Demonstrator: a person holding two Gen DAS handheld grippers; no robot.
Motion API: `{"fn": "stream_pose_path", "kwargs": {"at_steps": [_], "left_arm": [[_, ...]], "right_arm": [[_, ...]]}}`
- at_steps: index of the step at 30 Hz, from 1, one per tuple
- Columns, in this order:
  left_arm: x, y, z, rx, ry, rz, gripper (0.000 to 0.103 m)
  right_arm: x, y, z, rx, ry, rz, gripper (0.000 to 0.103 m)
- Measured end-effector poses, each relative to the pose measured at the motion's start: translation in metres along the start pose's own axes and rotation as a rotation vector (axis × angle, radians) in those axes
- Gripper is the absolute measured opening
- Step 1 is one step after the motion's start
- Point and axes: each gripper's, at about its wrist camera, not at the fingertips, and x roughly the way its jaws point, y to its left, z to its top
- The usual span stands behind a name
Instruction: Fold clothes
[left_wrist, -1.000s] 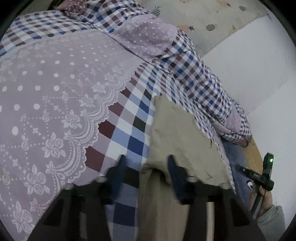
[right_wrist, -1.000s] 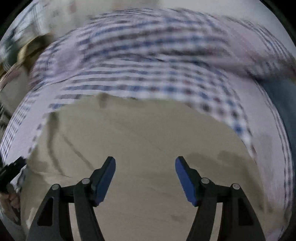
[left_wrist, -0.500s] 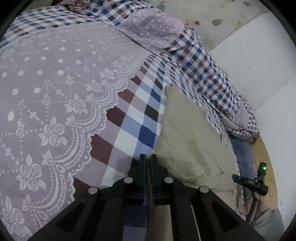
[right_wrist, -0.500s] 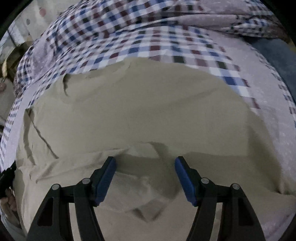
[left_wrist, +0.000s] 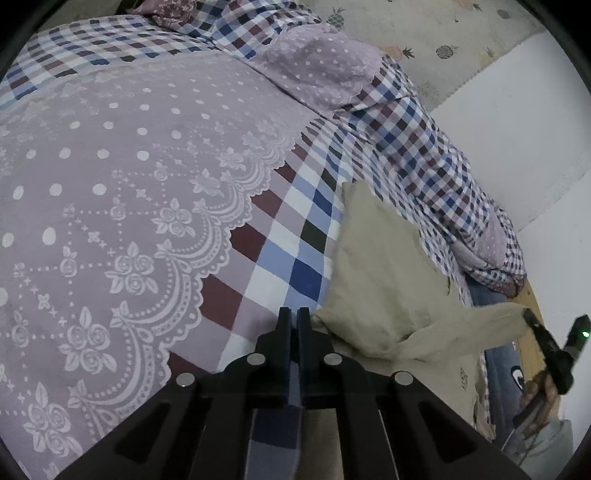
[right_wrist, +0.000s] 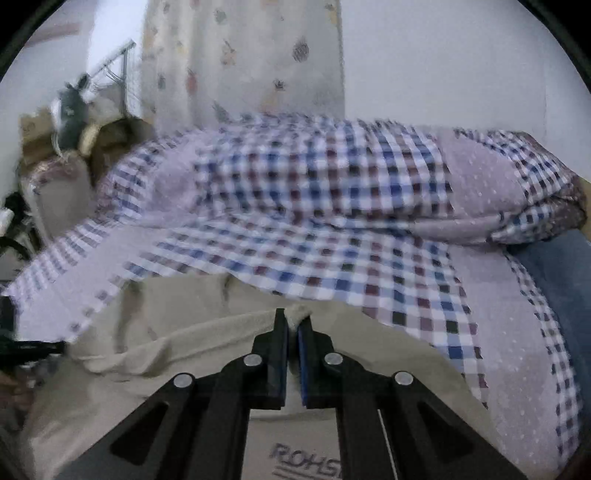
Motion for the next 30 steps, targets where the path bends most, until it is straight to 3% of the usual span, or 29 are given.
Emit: {"fn": "stream_pose_path", "kwargs": {"at_steps": [4, 7, 12, 14, 16, 21, 22, 28, 29, 30], "left_arm": [[0.0, -0.005, -0.001, 0.011, 0.003, 0.006, 0.002], [-0.001, -0.004, -0.001, 0.01, 0.004, 0.006, 0.002], [-0.001, -0.005, -0.003, 0.004, 0.002, 0.009, 0.002], [-0.001, -0.005, -0.004, 0.006, 0.002, 0.013, 0.002], [-0.002, -0.005, -0.004, 0.006, 0.002, 0.014, 0.002], [-0.001, -0.005, -0.005, 0.0, 0.006, 0.016, 0.002], [-0.001, -0.004, -0.005, -0.001, 0.007, 0.016, 0.002], [0.0, -0.002, -0.005, -0.004, 0.008, 0.017, 0.002], [0.0, -0.002, -0.005, -0.004, 0.008, 0.018, 0.002], [0.0, -0.002, -0.005, -0.005, 0.008, 0.019, 0.002]], "right_arm": [[-0.011, -0.01, -0.034, 0.027, 0.09, -0.031, 0.004], [-0.012, -0.029, -0.08, 0.06, 0.25, -0.052, 0.006], [-0.034, -0.027, -0.142, 0.015, 0.464, 0.079, 0.016], [-0.043, -0.027, -0.149, 0.01, 0.484, 0.121, 0.026], [-0.049, -0.036, -0.145, 0.058, 0.45, 0.144, 0.046], [-0.043, -0.072, -0.124, 0.252, 0.352, 0.19, 0.058], [-0.038, -0.078, -0.12, 0.284, 0.342, 0.188, 0.058], [0.012, -0.067, -0.131, 0.208, 0.489, 0.175, 0.056], [0.018, -0.064, -0.132, 0.199, 0.502, 0.174, 0.053], [0.025, -0.062, -0.134, 0.19, 0.515, 0.173, 0.028]]}}
